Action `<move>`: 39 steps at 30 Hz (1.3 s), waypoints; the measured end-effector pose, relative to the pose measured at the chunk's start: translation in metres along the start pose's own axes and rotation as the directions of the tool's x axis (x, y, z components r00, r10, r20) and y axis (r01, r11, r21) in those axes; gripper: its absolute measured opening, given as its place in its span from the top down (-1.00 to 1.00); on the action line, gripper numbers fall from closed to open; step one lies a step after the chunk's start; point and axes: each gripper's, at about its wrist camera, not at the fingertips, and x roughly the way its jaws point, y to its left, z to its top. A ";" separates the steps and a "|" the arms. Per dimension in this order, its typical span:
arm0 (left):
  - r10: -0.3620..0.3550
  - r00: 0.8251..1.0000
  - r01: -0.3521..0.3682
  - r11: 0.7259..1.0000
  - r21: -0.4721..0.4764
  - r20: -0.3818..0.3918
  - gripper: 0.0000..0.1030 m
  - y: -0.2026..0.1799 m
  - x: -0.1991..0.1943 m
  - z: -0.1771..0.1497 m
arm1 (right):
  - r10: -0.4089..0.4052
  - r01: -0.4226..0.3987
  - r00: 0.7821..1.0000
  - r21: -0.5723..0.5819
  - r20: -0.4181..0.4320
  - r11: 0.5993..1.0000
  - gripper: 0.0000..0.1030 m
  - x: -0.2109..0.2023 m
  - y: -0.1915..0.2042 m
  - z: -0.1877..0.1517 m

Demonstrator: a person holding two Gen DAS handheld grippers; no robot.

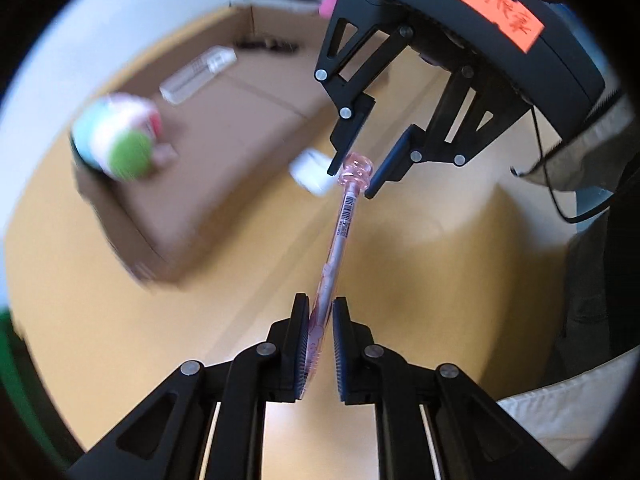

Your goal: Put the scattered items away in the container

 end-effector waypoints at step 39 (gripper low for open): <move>-0.003 0.962 0.102 0.932 0.349 -0.274 0.78 0.153 0.216 0.254 | 0.013 0.027 0.991 0.296 -0.132 0.955 0.54 0.091 -0.231 -0.112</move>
